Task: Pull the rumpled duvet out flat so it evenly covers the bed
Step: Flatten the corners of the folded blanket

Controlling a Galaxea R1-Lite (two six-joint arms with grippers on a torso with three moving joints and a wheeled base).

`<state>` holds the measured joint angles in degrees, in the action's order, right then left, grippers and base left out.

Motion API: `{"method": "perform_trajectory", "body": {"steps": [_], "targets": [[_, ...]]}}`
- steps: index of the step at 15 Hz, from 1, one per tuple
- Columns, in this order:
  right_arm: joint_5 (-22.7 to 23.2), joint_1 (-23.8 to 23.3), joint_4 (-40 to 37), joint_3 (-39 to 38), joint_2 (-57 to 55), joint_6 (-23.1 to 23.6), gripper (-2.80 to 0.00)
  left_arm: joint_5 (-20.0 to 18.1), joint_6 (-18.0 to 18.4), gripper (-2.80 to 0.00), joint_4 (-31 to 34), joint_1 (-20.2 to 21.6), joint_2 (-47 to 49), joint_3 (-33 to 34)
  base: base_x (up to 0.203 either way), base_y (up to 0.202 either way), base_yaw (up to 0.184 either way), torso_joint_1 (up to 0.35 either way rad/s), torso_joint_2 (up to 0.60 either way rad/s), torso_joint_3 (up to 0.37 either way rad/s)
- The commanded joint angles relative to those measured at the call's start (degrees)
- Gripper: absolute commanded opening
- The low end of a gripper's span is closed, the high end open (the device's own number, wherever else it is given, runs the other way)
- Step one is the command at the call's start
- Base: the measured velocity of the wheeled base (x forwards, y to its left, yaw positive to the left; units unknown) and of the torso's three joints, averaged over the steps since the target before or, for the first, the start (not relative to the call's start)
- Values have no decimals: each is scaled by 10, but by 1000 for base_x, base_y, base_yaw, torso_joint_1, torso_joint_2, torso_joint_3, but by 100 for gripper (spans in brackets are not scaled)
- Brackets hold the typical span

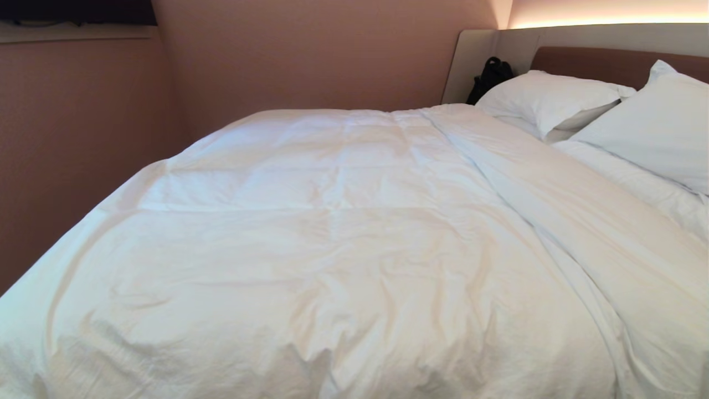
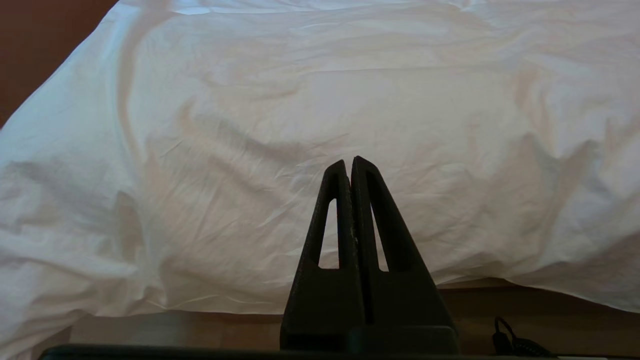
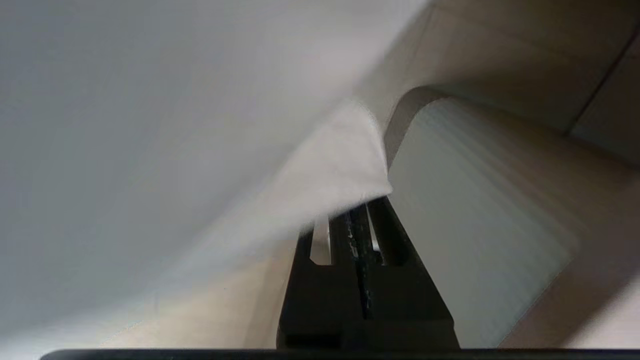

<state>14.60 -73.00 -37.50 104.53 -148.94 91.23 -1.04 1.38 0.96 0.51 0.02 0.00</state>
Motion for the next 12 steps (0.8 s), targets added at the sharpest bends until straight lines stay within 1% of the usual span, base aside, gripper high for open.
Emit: {"method": "perform_trajectory", "body": {"steps": [1, 2, 3, 4, 5, 7, 10, 11, 12], "targets": [[-5, -13, -108, -18, 37, 57, -280, 0, 0, -280, 0, 0, 0, 0, 0, 0, 0, 0, 0, 0], [-7, -15, -112, -20, 38, 61, -280, 0, 0, -280, 0, 0, 0, 0, 0, 0, 0, 0, 0, 0], [-14, -25, -143, -21, 48, 76, -280, 0, 0, -280, -1, 0, 0, 0, 0, 0, 0, 0, 0, 0], [-19, -39, -187, -23, 64, 97, -280, 0, 0, -280, 0, 0, 0, 0, 0, 0, 0, 0, 0, 0], [-21, -56, -212, -24, 79, 124, -280, 0, 0, -280, 0, 0, 0, 0, 0, 0, 0, 0, 0, 0], [-23, -76, -251, -25, 102, 173, -280, 0, 0, -280, 0, 0, 0, 0, 0, 0, 0, 0, 0, 0], [-15, -96, -311, -24, 145, 221, -280, 0, 0, -280, 0, 0, 0, 0, 0, 0, 0, 0, 0, 0], [12, -99, -346, -24, 173, 224, -280, 0, 0, -280, 0, 0, 0, 0, 0, 0, 0, 0, 0, 0], [66, -102, -389, -23, 197, 226, -280, 0, 0, -280, 0, 0, 0, 0, 0, 0, 0, 0, 0, 0]]}}
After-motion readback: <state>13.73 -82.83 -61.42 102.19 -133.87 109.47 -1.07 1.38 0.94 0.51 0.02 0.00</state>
